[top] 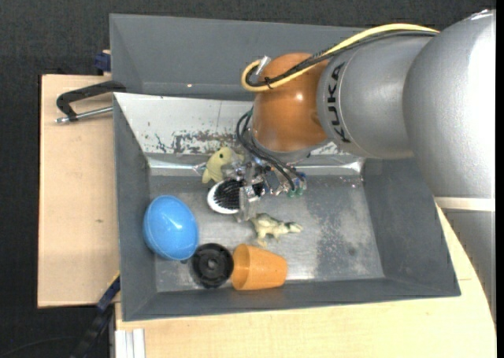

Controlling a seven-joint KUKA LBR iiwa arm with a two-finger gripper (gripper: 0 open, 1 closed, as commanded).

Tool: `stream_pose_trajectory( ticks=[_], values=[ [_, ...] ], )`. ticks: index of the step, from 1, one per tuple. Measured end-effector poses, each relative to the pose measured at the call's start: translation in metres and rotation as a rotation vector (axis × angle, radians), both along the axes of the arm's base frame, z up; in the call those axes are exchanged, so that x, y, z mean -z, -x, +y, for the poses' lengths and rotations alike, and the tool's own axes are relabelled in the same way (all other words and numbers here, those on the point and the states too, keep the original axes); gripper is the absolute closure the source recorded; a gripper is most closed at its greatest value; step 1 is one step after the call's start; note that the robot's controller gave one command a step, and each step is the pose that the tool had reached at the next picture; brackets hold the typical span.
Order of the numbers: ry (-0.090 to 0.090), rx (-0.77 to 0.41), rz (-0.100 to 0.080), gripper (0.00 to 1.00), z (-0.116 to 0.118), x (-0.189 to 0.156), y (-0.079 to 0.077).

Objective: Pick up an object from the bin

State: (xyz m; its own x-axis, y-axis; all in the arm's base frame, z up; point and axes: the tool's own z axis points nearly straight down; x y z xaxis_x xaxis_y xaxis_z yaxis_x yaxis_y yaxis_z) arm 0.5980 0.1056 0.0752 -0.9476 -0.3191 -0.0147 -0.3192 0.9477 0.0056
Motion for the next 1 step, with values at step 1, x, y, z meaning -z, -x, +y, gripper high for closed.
stream_pose_trajectory(
  ticks=[1],
  values=[
    [0.007,-0.08,-0.003,1.0,0.0101,-0.1411,-0.0009]
  ],
)
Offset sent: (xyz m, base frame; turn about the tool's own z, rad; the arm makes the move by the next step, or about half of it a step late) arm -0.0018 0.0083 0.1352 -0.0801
